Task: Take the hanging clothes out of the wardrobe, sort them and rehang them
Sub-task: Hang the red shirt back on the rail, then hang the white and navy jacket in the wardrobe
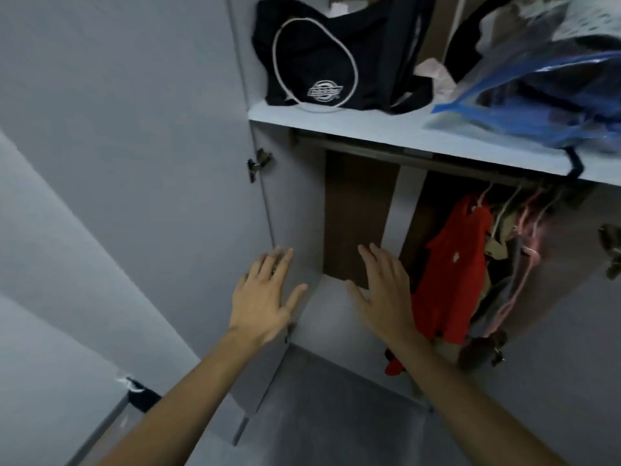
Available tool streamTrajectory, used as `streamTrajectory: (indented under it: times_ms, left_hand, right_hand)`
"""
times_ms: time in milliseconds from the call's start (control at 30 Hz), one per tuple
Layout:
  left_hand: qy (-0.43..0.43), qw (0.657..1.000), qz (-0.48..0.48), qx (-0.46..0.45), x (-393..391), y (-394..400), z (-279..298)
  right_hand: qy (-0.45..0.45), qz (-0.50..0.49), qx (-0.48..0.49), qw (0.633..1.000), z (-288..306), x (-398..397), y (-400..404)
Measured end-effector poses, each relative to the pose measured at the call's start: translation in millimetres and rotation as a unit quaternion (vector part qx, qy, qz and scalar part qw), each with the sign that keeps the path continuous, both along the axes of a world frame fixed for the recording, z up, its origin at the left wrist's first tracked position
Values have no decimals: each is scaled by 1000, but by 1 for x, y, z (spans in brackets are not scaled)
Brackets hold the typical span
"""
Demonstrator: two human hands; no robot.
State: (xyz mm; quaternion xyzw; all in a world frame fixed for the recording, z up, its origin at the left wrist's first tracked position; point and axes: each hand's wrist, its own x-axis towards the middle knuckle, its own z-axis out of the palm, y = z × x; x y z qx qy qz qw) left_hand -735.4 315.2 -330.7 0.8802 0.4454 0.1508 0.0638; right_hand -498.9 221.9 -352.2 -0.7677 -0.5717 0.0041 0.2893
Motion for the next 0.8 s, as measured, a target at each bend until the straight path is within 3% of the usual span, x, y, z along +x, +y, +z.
streamTrajectory:
  times_ms: [167, 400, 567, 800]
  left_hand:
    - [-33, 991, 128, 1, -114, -41, -8]
    - [-44, 945, 322, -17, -260, -130, -28]
    - [-19, 877, 480, -18, -341, -240, -36]
    - [-39, 760, 649, -18, -427, -384, -53]
  right_hand:
    - [9, 115, -7, 993, -16, -102, 12]
    - [20, 309, -21, 951, -34, -249, 4]
    - [29, 471, -29, 881, -44, -353, -23]
    - [17, 620, -53, 783, -46, -499, -91]
